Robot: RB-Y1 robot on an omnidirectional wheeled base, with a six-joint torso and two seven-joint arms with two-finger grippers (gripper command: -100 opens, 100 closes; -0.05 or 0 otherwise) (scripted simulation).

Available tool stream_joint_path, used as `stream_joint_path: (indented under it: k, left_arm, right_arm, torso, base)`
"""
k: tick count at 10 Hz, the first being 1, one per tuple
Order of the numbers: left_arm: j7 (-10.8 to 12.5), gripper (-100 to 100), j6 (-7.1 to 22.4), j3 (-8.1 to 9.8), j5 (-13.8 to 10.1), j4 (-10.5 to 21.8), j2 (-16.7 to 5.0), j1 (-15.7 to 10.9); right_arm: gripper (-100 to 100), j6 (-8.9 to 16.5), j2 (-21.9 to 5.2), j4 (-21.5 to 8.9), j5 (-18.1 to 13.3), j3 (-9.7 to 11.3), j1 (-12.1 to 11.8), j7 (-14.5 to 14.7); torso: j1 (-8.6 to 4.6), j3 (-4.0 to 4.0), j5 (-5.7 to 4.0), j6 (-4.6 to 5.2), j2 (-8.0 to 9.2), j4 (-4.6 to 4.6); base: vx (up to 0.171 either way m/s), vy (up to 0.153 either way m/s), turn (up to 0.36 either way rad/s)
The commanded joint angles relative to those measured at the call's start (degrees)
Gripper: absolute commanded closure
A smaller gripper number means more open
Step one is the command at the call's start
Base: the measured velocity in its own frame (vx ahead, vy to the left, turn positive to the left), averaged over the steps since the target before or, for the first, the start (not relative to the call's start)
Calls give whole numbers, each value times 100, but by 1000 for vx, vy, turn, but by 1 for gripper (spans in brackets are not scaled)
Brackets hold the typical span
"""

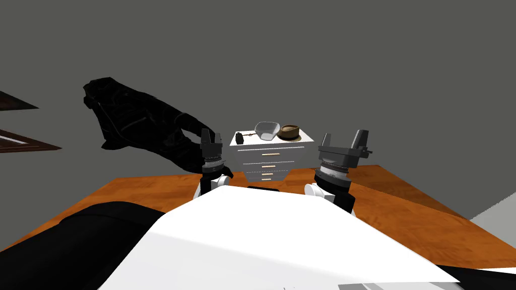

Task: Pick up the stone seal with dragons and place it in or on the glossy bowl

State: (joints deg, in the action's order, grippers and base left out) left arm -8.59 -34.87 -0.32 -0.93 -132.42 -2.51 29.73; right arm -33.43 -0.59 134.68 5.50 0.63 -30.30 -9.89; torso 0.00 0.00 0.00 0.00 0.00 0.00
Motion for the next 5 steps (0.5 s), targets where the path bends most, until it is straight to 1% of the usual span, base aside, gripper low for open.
stream_joint_path:
  k: [1, 2, 5]
  left_arm:
    - [-38, -100, 84, 93, 1, 15, -178, 78]
    - [-98, -100, 198, 229, 1, 35, -342, 189]
    - [-236, -100, 426, 522, -3, 70, -572, 429]
  right_arm:
    - [0, 0, 0, 0, 0, 0, 0, 0]
    - [0, 0, 0, 0, 0, 0, 0, 0]
    - [0, 0, 1, 0, 0, 1, 1, 0]
  torso:
    - [0, 0, 0, 0, 0, 0]
    - [-8, 1, -1, 1, 2, 0]
    - [-38, 10, -9, 0, 17, 4]
  base:
    - [-6, -30, -48]
    - [-12, -75, -63]
    - [-39, -103, -58]
